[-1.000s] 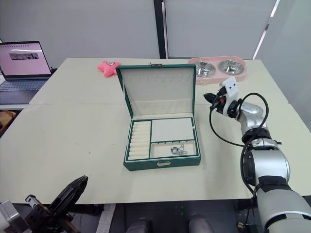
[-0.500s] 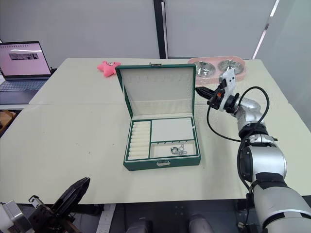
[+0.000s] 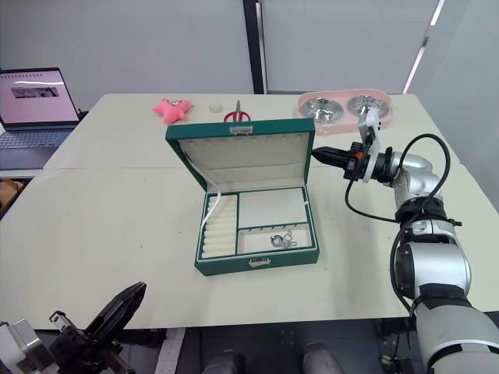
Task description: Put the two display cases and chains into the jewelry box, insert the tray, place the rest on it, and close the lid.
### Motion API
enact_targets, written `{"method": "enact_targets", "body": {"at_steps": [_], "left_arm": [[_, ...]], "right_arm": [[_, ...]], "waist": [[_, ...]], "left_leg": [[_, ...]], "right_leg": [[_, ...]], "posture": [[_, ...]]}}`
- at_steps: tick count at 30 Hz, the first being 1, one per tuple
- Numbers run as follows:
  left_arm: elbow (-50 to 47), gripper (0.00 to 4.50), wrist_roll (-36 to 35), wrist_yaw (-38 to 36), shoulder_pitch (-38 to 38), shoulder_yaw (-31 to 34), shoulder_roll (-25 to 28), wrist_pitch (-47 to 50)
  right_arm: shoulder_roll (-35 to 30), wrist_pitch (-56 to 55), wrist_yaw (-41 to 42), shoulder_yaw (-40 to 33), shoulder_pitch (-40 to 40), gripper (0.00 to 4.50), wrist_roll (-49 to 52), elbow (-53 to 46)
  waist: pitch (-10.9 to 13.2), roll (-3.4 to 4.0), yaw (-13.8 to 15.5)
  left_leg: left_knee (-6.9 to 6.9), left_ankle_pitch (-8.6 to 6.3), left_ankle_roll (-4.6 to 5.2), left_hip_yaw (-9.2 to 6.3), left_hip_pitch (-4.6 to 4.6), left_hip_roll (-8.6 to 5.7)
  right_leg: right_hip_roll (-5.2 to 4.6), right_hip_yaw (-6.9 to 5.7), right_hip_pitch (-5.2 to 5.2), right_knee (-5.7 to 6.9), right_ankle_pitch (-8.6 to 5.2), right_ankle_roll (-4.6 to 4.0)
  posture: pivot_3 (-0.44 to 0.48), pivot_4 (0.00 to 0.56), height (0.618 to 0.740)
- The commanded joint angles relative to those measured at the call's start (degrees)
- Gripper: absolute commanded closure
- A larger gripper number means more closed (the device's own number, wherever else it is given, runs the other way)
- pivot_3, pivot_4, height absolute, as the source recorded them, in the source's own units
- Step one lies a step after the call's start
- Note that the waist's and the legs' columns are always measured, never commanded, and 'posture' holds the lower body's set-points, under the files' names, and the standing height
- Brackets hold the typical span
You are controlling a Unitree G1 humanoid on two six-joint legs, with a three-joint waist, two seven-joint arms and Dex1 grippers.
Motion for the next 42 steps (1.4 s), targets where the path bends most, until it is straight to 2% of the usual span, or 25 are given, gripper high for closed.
{"method": "enact_targets", "body": {"at_steps": [1,13,19,23,27,31,34,36,42], "left_arm": [[-0.4,4.50,-0.2,-0.6,0.3,0.1,0.7,-1.3],[0.3,4.50,-1.2,-0.7,0.0,0.8,1.6,-1.1],[1.9,4.50,-4.4,4.8,-3.4,5.4,4.5,2.7],[7.8,4.50,-6.4,9.7,-10.0,8.0,9.6,9.1],[13.3,4.50,-5.2,12.3,-16.3,7.5,14.9,15.7],[19.3,4.50,1.0,13.3,-23.4,5.5,18.0,16.3],[26.7,3.86,2.5,12.6,-31.1,5.4,19.8,16.9],[32.4,3.25,4.6,11.2,-35.6,4.9,21.4,16.7],[46.0,1.28,9.3,7.0,-44.8,3.5,24.5,14.6]], "right_arm": [[-0.9,2.7,3.0,2.1,2.1,4.49,0.5,-6.1],[-3.6,2.6,-0.2,1.5,4.7,4.49,0.6,-7.4],[-7.2,2.4,-4.2,-1.0,10.9,4.49,1.9,-12.5],[-9.3,2.3,-8.7,-4.3,17.4,3.71,3.2,-17.8],[-11.4,0.6,-12.2,-7.7,25.9,2.66,4.3,-23.1],[-12.4,-0.9,-16.4,-11.1,33.7,1.56,5.1,-27.7],[-12.1,-1.3,-19.6,-14.3,40.6,0.60,6.5,-31.5],[-11.8,-1.0,-21.5,-16.3,44.7,0.00,7.7,-34.4],[-11.9,-1.5,-24.1,-18.8,53.4,0.00,9.3,-39.2]], "waist": [[0.0,0.00,0.0],[0.0,-0.01,0.2],[0.0,-0.01,0.4],[0.0,-0.01,0.6],[0.0,-0.01,0.7],[0.0,0.00,0.7],[0.0,0.01,0.8],[0.0,0.01,0.9],[0.0,0.02,0.6]], "left_leg": [[0.00,0.00,0.00,0.01,0.00,0.00],[0.01,0.00,0.00,-0.02,-0.02,-0.02],[0.02,0.00,0.00,-0.06,-0.03,-0.02],[0.03,0.00,0.00,-0.11,-0.02,-0.04],[0.05,0.00,0.00,-0.17,-0.02,-0.04],[0.05,0.00,0.00,-0.16,-0.02,-0.05],[0.06,0.01,-0.01,-0.18,0.01,-0.03],[0.04,0.02,-0.02,-0.20,0.03,-0.03],[0.04,0.01,-0.02,-0.13,0.04,-0.04]], "right_leg": [[0.00,0.01,0.00,0.00,0.00,0.00],[0.01,-0.01,0.01,-0.01,0.00,0.00],[0.01,-0.05,0.03,-0.01,0.00,0.00],[0.00,-0.08,0.05,0.02,0.00,0.00],[0.01,-0.15,0.09,0.02,0.00,0.01],[-0.01,-0.15,0.09,0.04,0.00,0.00],[0.03,-0.17,0.10,0.10,0.00,0.00],[0.06,-0.18,0.12,0.11,0.00,0.00],[0.04,-0.13,0.10,0.09,0.00,0.00]], "posture": [[0.000,0.150,0.740],[0.000,0.150,0.740],[0.000,0.150,0.740],[0.000,0.150,0.740],[0.000,0.150,0.740],[0.000,0.150,0.740],[0.000,0.150,0.740],[0.000,0.150,0.740],[0.000,0.150,0.740]]}}
